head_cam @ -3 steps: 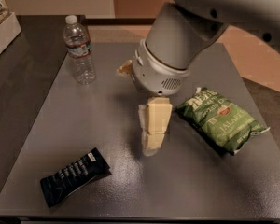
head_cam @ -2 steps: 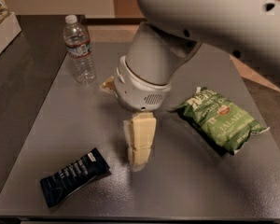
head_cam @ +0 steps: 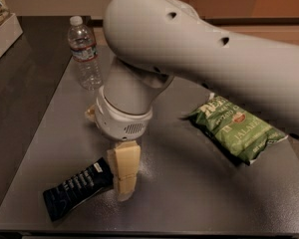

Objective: Pick rxbar blueberry

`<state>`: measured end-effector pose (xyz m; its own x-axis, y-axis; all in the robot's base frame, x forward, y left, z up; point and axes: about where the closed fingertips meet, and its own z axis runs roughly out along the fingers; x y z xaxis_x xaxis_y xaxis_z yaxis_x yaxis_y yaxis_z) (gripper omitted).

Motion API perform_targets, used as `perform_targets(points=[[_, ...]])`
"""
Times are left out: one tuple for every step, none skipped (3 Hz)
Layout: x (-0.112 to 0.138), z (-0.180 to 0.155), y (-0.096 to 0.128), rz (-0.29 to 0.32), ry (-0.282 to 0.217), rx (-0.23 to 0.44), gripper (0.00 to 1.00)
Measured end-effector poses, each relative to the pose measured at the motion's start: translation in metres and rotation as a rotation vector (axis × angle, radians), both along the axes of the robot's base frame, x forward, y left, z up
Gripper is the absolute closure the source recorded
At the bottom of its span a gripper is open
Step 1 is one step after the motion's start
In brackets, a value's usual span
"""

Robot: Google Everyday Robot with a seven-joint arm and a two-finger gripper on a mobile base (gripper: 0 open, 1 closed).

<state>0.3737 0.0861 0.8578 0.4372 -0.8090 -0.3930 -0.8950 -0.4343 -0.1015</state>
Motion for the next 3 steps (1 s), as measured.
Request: perform_targets(points=[[-0.005,-0.011,0.014,0.011,0.001,0.004,0.00],[-0.012,-0.020,0.021,0.028,0.000,0.014,0.00],[-0.018,-0.027,0.027,0.051,0.005,0.011,0.00]])
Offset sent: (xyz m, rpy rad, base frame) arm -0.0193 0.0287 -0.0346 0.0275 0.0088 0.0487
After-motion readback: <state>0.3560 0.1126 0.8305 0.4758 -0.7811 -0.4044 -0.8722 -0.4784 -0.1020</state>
